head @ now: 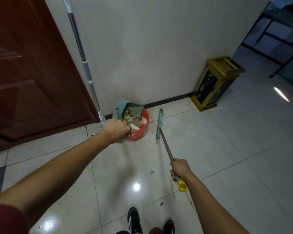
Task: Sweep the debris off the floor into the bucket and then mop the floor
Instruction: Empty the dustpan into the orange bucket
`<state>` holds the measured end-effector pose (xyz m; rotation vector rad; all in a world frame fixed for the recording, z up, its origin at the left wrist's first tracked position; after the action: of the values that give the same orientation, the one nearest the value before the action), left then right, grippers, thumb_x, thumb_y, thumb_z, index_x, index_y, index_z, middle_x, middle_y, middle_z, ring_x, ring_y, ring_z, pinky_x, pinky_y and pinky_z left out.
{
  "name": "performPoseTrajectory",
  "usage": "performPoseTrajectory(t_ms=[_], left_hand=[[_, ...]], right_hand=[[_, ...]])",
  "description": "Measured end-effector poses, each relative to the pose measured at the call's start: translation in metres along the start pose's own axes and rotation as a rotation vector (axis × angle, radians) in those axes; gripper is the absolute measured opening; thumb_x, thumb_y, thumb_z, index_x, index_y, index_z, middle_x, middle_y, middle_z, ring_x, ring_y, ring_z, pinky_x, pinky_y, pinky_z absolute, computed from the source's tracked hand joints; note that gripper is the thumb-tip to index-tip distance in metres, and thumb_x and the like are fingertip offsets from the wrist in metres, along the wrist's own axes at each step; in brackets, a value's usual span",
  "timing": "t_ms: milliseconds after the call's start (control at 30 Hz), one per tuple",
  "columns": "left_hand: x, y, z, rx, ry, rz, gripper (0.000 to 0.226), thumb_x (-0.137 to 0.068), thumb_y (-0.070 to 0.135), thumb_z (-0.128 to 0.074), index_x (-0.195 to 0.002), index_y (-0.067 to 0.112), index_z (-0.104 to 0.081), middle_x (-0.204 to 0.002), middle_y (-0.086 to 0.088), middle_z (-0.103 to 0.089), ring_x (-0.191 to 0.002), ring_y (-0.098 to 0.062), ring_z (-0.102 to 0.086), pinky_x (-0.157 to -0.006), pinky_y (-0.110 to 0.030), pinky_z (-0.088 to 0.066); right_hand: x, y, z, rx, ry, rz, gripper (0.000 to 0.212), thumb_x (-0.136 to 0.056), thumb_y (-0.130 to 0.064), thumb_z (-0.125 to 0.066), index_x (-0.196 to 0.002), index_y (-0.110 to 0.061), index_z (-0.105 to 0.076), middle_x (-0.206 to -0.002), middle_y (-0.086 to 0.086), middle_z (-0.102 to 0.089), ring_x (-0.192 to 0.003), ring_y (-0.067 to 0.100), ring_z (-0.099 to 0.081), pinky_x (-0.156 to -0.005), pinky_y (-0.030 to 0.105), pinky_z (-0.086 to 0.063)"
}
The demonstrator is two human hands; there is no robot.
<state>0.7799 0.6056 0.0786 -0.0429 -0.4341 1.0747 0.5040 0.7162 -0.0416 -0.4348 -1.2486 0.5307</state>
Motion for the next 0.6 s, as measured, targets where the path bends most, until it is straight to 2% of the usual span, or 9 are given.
performPoseTrajectory(t_ms=[100, 200, 300, 433, 533, 600], left_hand=[[-0.007, 0.012, 0.010, -0.034, -0.029, -0.021, 0.021, -0.099, 0.025, -0.056, -0.116, 0.019, -0.067, -0.108, -0.011, -0.071, -0.100, -0.034, -0.070, -0.078, -0.039, -0.057], [-0.012, 0.026, 0.016, -0.083, -0.010, -0.049, 0.020, -0.098, 0.025, -0.057, -0.112, 0.016, -0.068, -0.105, -0.009, -0.071, -0.098, -0.033, -0.070, -0.071, -0.036, -0.055], [-0.015, 0.045, 0.014, -0.197, 0.024, -0.149, 0.015, -0.098, 0.019, -0.059, -0.107, 0.013, -0.069, -0.097, -0.006, -0.071, -0.090, -0.029, -0.071, -0.069, -0.037, -0.058], [-0.020, 0.066, 0.016, -0.220, 0.010, -0.195, 0.015, -0.099, 0.022, -0.061, -0.106, 0.011, -0.068, -0.097, -0.007, -0.072, -0.089, -0.028, -0.072, -0.065, -0.034, -0.052], [-0.025, 0.068, 0.025, -0.219, 0.020, -0.194, 0.010, -0.096, 0.020, -0.065, -0.103, 0.014, -0.069, -0.091, -0.005, -0.071, -0.084, -0.027, -0.072, -0.067, -0.037, -0.059], [-0.028, 0.066, 0.025, -0.258, 0.000, -0.194, 0.009, -0.091, 0.017, -0.071, -0.100, 0.017, -0.070, -0.084, -0.002, -0.070, -0.077, -0.025, -0.072, -0.063, -0.038, -0.061]], right_hand=[[-0.001, 0.004, 0.007, 0.001, 0.000, -0.010, 0.025, -0.092, 0.000, -0.039, -0.097, -0.003, -0.063, -0.053, 0.012, -0.047, -0.037, 0.019, -0.039, -0.042, 0.023, -0.037], [-0.001, 0.008, 0.013, -0.011, -0.007, -0.026, 0.025, -0.092, 0.001, -0.037, -0.094, -0.003, -0.062, -0.056, 0.012, -0.047, -0.037, 0.018, -0.039, -0.043, 0.022, -0.036], [-0.003, 0.014, 0.019, -0.010, -0.018, -0.040, 0.026, -0.092, 0.000, -0.038, -0.100, -0.003, -0.062, -0.055, 0.011, -0.048, -0.037, 0.018, -0.039, -0.042, 0.022, -0.037], [-0.006, 0.022, 0.026, -0.012, -0.025, -0.053, 0.023, -0.091, 0.000, -0.039, -0.093, -0.002, -0.062, -0.053, 0.012, -0.048, -0.037, 0.017, -0.039, -0.042, 0.022, -0.037], [-0.007, 0.026, 0.032, 0.002, -0.027, -0.068, 0.023, -0.092, -0.002, -0.040, -0.093, -0.004, -0.062, -0.056, 0.012, -0.050, -0.036, 0.018, -0.041, -0.041, 0.021, -0.039], [-0.008, 0.030, 0.035, 0.009, -0.028, -0.080, 0.023, -0.092, -0.002, -0.040, -0.093, -0.004, -0.062, -0.056, 0.012, -0.051, -0.036, 0.018, -0.042, -0.041, 0.021, -0.039]])
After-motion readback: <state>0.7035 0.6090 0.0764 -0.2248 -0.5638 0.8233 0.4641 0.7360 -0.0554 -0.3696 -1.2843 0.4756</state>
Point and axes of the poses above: each hand's wrist, its own x-axis away from the middle knuckle, its own z-axis out of the back of the hand, y = z × x, the point moved 4 cm from there along -x, towards the middle knuckle
